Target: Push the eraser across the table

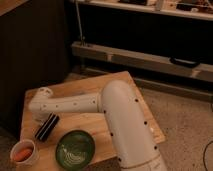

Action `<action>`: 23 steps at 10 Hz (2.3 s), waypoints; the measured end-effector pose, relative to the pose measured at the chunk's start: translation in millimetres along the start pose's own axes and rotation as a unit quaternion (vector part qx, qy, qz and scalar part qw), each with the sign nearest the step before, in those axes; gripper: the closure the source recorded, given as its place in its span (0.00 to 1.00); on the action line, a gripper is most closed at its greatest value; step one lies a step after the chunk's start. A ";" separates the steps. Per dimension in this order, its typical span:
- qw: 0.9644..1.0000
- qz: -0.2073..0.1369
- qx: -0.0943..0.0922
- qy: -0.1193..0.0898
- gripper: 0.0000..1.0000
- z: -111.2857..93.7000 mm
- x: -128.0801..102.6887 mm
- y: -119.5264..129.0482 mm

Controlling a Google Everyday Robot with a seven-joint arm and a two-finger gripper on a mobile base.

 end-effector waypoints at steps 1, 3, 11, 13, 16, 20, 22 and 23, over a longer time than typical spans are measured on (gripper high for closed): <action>1.000 0.000 0.000 0.000 1.00 0.0 0.1 0.1; 1.000 0.000 0.000 0.000 1.00 0.1 0.3 0.0; 1.000 0.001 -0.001 0.001 1.00 0.0 1.0 0.1; 1.000 0.001 -0.001 0.001 0.99 0.0 1.2 0.0; 1.000 0.001 -0.001 0.001 0.96 0.0 1.3 0.0; 1.000 0.000 -0.001 0.006 0.96 -5.2 3.5 0.1; 1.000 0.000 -0.001 0.005 0.94 -5.8 2.6 -0.1; 1.000 -0.001 -0.001 0.005 0.88 -6.1 2.3 0.0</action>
